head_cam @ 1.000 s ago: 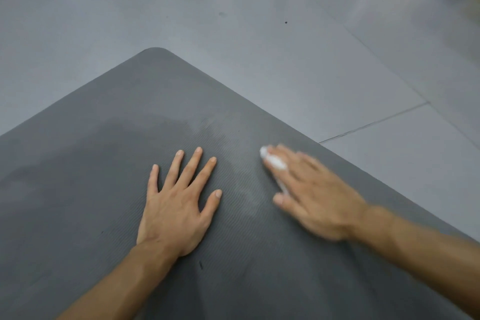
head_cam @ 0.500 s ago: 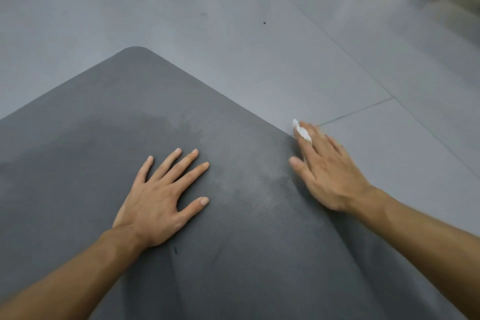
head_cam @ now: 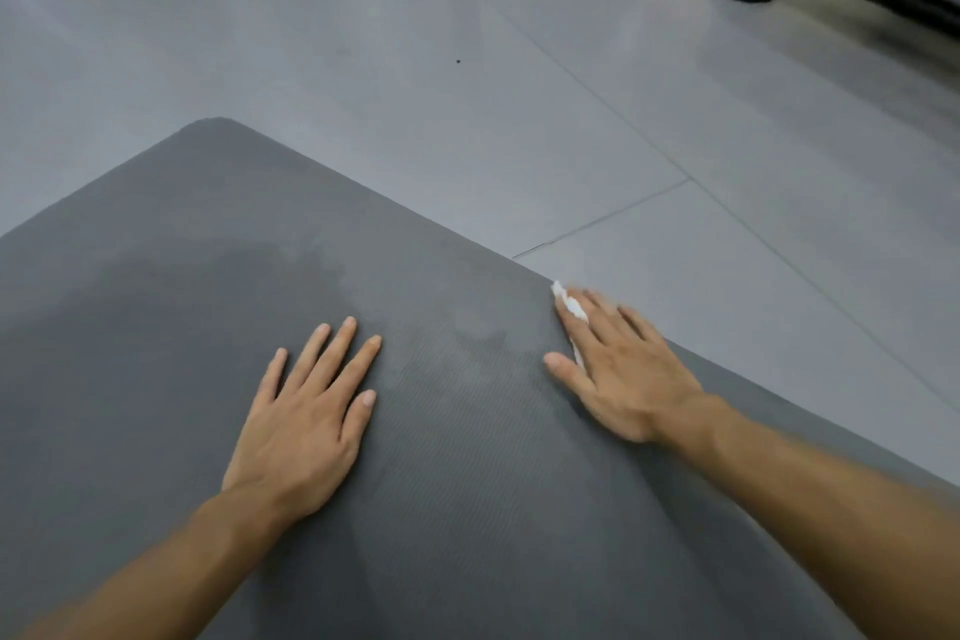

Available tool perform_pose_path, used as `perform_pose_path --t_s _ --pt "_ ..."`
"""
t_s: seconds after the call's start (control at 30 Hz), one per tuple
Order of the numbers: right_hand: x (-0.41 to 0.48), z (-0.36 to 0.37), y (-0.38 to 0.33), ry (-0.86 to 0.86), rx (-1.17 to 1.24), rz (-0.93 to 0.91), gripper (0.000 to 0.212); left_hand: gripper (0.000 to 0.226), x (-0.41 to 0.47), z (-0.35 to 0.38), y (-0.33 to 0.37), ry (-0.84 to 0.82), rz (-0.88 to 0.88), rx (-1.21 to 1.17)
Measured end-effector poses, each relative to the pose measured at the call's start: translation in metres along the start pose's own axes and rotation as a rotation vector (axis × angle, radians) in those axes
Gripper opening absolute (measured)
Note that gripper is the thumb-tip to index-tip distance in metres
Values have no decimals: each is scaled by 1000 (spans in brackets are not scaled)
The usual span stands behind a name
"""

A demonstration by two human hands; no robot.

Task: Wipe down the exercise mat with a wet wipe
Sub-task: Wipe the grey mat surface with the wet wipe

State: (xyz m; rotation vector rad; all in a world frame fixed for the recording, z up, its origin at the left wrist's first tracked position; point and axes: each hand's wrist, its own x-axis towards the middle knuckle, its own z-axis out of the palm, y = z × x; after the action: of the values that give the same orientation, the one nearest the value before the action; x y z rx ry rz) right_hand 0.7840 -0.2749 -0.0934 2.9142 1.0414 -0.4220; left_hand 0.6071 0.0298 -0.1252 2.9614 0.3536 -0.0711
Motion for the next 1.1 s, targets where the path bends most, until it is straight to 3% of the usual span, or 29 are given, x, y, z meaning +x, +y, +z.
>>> perform_pose_path --t_s 0.07,0.13,0.3,0.37,0.47,0.63,0.83,0.9,1.03,1.1 --pt "-3 -8 17 8 38 157 79 62 -9 2 23 2 66 -7" --pt "-21 -11 21 54 52 154 78 62 -19 7 56 3 159 -35" --pt "-100 15 -10 20 -22 -345 77 60 -38 23 138 -24 231 -55" --pt "-116 31 -15 -15 -52 -415 76 61 -41 25 146 -40 206 -22" --pt "-108 34 -8 -6 -51 -327 72 62 -41 24 144 -64 204 -2" --pt "-81 24 44 36 24 5 72 63 -40 25 144 -83 198 12" --pt "-86 15 67 51 80 131 76 63 -40 25 142 -84 207 25" --pt "-101 13 56 80 110 24 74 63 -39 23 142 -82 206 31" --pt "-147 32 20 27 61 -387 76 64 -40 23 144 -76 201 63" --pt "-159 47 11 -7 -15 -481 79 65 -40 23 144 -71 205 70"
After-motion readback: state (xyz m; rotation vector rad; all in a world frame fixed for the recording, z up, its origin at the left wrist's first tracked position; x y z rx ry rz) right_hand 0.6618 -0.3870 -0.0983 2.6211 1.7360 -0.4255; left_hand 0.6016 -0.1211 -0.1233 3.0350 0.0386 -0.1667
